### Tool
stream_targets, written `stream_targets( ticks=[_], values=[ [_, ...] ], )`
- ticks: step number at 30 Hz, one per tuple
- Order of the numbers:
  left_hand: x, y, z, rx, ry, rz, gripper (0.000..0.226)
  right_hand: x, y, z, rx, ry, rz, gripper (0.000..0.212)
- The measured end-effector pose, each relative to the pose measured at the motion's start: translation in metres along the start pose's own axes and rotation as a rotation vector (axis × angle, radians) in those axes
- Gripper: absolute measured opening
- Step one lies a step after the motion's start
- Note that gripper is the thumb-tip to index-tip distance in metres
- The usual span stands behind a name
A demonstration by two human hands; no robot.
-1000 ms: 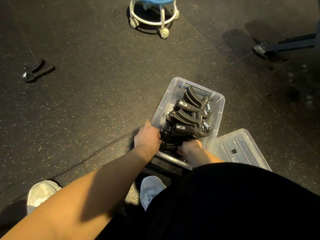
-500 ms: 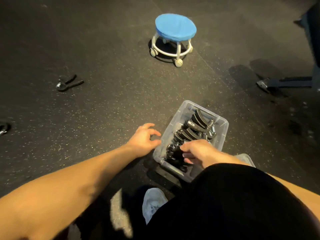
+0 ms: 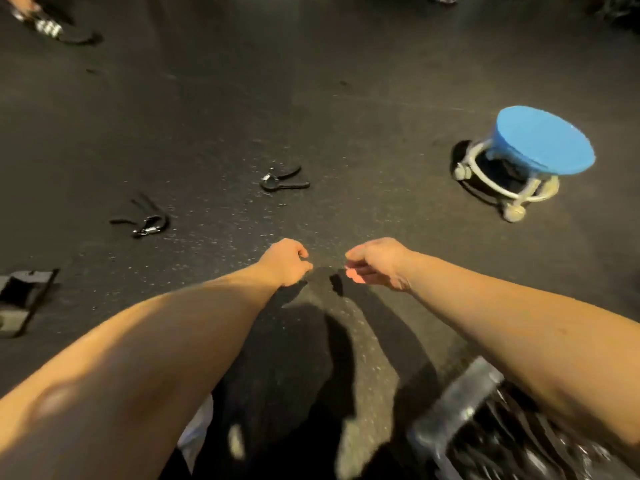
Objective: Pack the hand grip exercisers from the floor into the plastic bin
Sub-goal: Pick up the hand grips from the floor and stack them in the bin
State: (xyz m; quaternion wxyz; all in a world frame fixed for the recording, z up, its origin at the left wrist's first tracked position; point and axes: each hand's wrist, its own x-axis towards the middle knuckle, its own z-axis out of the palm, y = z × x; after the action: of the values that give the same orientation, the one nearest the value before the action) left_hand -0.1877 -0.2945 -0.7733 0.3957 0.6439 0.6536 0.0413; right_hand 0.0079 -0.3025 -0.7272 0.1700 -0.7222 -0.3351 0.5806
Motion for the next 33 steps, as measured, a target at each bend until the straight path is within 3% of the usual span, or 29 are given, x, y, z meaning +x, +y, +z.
stream_targets(
  ticks=[5, 9, 13, 16, 20, 26, 30, 33],
  values=[
    [0.120, -0.055, -0.021, -0.030, 0.127, -0.099, 0.029, 0.144, -0.057, 0.073, -0.052, 0.027, -0.100, 0.019],
    [0.197, -0.084, -0.031, 0.020, 0.199, -0.116, 0.036, 0.238, -0.085, 0.104, -0.371, 0.149, -0.308, 0.020],
    [0.257, -0.104, -0.037, 0.079, 0.233, -0.049, 0.048, 0.284, -0.108, 0.122, -0.667, 0.223, -0.530, 0.060],
    [0.282, -0.111, -0.040, 0.178, 0.202, 0.026, 0.069, 0.309, -0.111, 0.129, -0.808, 0.184, -0.519, 0.075],
    [0.296, -0.109, -0.040, 0.335, 0.111, 0.016, 0.083, 0.327, -0.105, 0.128, -0.849, 0.193, -0.508, 0.073],
    [0.283, -0.103, -0.035, 0.440, 0.223, 0.036, 0.065, 0.327, -0.104, 0.117, -1.018, 0.304, -0.572, 0.066],
    [0.263, -0.099, -0.019, 0.349, 0.290, 0.030, 0.046, 0.311, -0.097, 0.114, -1.150, 0.240, -0.610, 0.072],
    [0.240, -0.097, -0.001, 0.283, 0.291, -0.027, 0.030, 0.288, -0.082, 0.111, -1.246, 0.216, -0.687, 0.064]
  ],
)
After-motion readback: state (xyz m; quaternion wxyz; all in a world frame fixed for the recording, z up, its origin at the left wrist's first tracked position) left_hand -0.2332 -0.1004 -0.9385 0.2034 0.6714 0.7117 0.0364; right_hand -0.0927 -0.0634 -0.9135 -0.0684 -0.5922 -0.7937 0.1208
